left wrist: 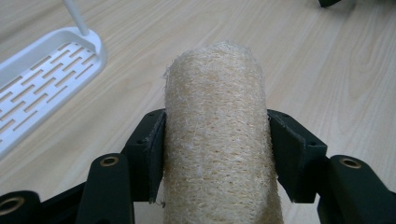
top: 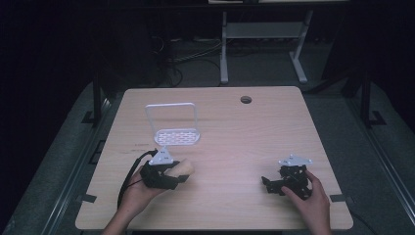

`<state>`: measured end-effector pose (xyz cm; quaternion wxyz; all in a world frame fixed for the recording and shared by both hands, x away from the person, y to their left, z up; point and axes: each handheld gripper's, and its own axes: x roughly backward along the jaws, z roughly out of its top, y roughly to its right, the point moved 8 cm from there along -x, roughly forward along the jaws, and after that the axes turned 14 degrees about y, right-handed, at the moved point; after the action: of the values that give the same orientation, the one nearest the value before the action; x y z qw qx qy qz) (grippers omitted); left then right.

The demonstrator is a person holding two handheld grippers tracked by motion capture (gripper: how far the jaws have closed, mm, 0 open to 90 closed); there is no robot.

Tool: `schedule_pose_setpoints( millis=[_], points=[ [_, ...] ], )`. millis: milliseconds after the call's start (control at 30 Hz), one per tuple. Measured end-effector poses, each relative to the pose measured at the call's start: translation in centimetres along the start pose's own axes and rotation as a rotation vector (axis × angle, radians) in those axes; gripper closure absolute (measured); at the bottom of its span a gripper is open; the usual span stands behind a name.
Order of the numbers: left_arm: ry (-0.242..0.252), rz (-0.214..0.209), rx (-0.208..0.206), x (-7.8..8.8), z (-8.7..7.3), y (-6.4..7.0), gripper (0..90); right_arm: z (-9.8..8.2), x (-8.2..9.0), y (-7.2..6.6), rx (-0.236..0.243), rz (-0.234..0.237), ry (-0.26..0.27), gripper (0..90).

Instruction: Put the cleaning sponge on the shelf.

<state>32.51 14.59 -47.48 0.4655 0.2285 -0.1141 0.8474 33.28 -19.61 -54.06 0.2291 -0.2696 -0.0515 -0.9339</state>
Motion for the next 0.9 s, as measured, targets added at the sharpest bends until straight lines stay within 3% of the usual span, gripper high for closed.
schedule_pose_setpoints(
  millis=[900],
  points=[
    [-0.006,0.035,0.013,-1.3,0.8,-2.9,41.1,0.0,0.0,0.0,0.0,0.0,0.0,0.0]
  ],
)
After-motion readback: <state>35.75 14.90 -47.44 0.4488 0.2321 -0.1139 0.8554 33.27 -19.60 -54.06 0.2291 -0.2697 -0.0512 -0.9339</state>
